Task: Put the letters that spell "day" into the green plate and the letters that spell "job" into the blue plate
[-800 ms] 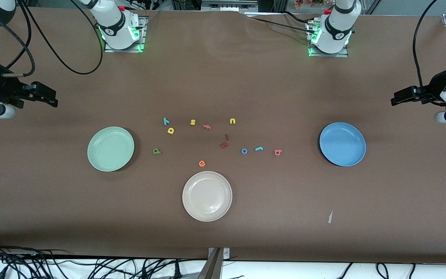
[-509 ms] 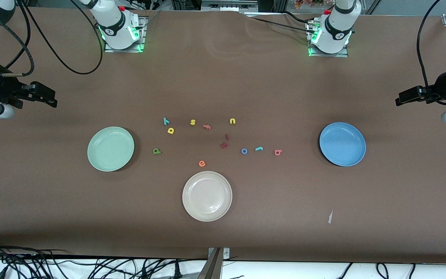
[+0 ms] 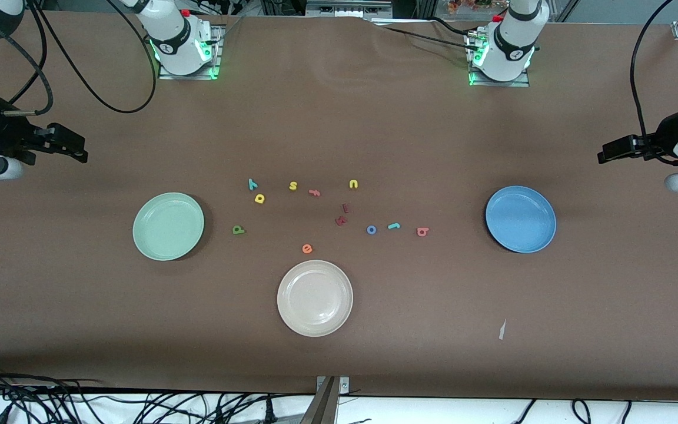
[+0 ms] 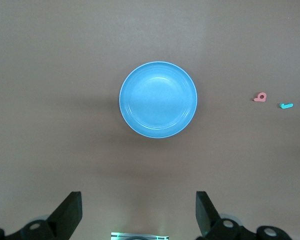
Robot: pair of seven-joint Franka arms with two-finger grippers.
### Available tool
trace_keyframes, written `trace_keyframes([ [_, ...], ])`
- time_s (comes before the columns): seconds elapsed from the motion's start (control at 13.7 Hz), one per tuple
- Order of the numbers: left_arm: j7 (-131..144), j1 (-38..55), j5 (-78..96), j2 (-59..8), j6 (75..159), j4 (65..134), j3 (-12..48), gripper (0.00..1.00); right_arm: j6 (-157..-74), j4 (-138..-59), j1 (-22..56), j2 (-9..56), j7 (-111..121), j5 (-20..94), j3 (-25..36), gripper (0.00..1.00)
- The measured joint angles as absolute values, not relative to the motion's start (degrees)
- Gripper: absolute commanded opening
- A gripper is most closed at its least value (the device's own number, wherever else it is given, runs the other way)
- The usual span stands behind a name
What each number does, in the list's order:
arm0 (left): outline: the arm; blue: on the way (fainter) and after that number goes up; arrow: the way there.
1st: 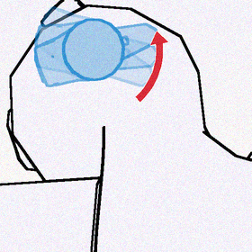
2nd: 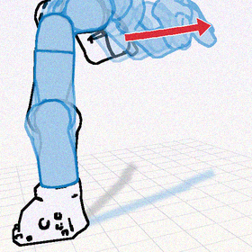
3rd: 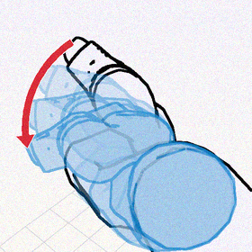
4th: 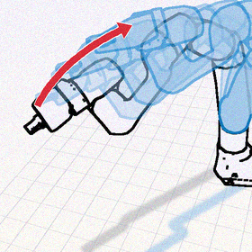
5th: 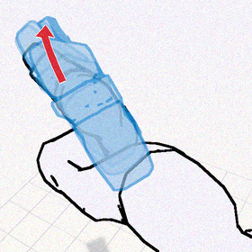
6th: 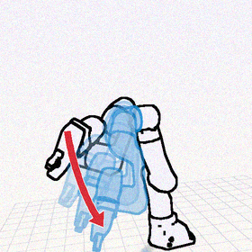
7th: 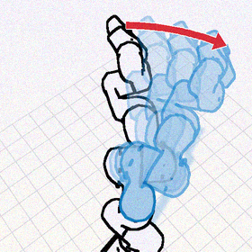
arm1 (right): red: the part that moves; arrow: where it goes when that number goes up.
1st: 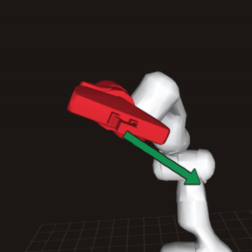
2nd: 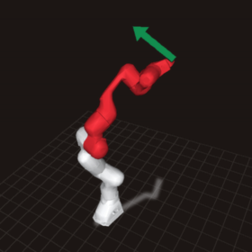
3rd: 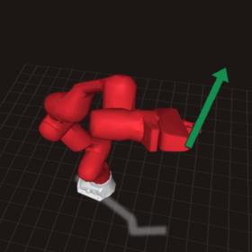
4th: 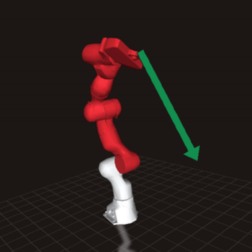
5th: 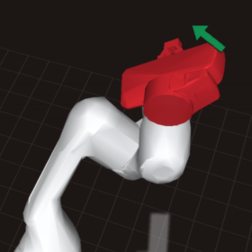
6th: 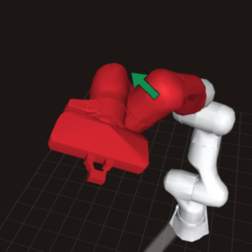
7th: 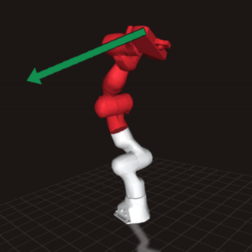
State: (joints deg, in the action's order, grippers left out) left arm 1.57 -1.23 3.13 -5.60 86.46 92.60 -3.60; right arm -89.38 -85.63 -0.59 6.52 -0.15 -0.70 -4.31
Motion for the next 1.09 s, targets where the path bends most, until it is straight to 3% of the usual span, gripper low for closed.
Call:
trace_keyframes([
  [0.65,1.6,-1.4,3.1,-7.4,86.6,92.4,-3.6,1.00,-89.9,-86.7,-0.6,6.5,0.2,-0.7,-4.5,1.00],
  [1.09,1.6,-1.4,3.1,-7.4,86.6,92.3,-3.7,1.00,-97.4,-90.3,-0.5,6.8,0.3,-0.7,-6.7,1.00],
])
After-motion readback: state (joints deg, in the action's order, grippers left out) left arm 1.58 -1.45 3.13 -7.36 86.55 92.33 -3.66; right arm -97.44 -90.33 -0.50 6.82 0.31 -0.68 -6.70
